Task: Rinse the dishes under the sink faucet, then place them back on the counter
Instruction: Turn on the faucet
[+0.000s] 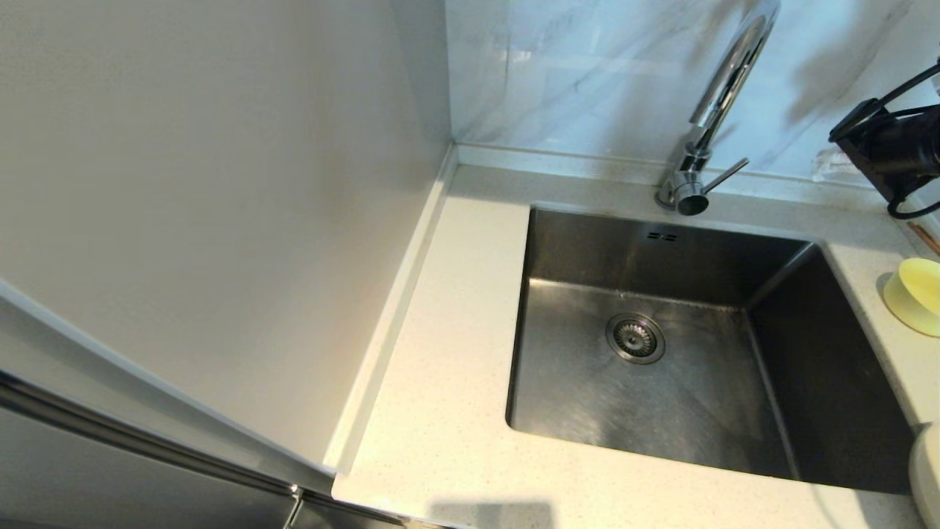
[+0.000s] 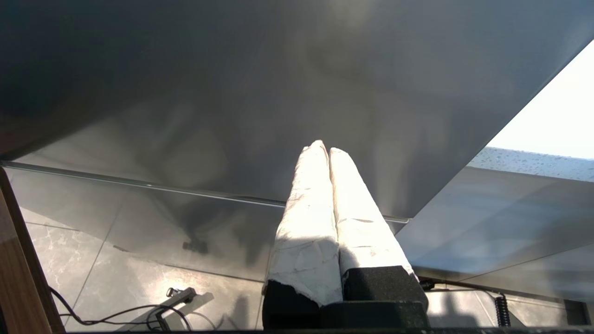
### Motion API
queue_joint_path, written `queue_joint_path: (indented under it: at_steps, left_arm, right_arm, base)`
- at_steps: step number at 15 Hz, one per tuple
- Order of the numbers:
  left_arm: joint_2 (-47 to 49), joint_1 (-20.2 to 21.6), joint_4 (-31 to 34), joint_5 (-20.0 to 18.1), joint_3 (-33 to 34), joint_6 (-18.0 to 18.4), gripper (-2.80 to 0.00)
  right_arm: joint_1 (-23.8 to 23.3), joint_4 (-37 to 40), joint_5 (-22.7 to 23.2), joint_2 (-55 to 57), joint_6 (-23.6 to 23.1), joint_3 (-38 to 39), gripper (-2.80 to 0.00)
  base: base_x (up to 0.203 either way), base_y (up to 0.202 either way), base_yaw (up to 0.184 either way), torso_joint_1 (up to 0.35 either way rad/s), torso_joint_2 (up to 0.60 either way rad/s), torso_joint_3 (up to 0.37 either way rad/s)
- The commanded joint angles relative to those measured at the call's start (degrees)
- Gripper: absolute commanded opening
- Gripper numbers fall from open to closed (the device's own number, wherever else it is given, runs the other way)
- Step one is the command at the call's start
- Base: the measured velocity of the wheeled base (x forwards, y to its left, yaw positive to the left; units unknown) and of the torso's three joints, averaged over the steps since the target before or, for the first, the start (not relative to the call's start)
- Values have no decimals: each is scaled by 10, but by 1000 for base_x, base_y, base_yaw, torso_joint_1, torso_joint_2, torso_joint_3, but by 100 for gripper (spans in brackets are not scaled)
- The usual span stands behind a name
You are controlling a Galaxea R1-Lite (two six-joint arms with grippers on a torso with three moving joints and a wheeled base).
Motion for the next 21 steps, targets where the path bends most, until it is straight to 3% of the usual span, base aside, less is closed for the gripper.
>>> queue_joint_path:
  at_steps: [1,4,11,21]
  left_arm:
    - [0,0,0,0,0,0,-280]
    - [0,0,0,0,0,0,-280]
    - [0,0,0,0,0,0,-280]
    - [0,0,0,0,0,0,-280]
  right_arm:
    - [0,-22,6,0,3,0,-280]
    - [3,-49,16,2,-3,0,-280]
    - [3,-117,46,29,-65,0,-280]
    - [50,-121,62,57,-72,0,-280]
  base:
    - [0,0,0,0,0,0]
    - [0,0,0,0,0,0]
    - [0,0,0,0,0,0]
    - [0,0,0,0,0,0]
